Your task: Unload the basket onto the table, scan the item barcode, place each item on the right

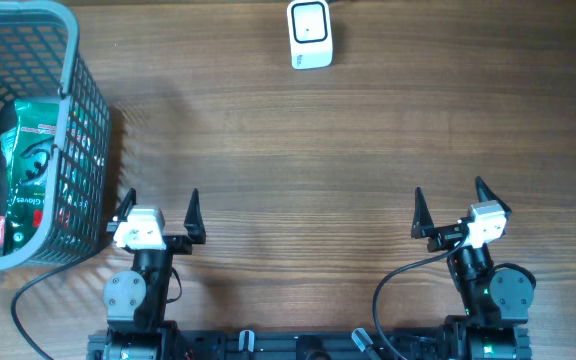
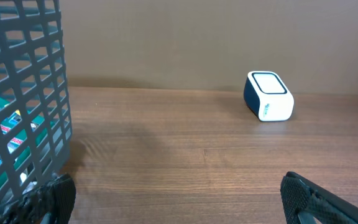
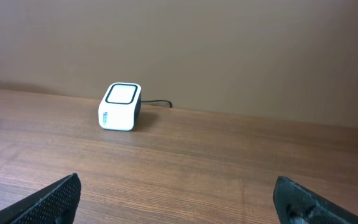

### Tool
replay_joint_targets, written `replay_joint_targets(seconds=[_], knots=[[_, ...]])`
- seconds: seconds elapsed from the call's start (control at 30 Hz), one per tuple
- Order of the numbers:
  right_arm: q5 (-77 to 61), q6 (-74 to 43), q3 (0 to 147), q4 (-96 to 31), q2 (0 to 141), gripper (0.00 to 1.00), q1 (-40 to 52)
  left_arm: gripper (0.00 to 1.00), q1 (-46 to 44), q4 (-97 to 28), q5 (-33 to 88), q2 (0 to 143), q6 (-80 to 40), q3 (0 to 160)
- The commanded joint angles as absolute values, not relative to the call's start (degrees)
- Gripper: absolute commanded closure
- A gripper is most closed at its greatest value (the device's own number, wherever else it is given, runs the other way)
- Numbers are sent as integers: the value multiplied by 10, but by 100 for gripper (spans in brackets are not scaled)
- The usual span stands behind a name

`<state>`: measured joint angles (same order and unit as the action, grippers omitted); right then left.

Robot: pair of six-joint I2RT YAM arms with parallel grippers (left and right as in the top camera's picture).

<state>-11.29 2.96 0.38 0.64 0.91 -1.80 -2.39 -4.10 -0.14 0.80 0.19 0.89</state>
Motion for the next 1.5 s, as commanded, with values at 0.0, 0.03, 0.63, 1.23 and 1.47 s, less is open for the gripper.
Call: replay_joint_targets(seconds=[0.0,0.03,0.63,1.23,1.47], knots=[[-103,37,3,8,10,0,-15,0,-20,-41,-1,6,13,3],[-103,37,3,8,10,0,-15,0,-20,-41,-1,6,13,3],[-103,37,3,8,10,0,-15,0,-20,-37,148,15,-39,56],[-103,37,3,8,10,0,-15,0,-20,-450,184,451,-68,685],[-103,37,3,8,10,0,-15,0,-4,-511,41,562,-110,864]])
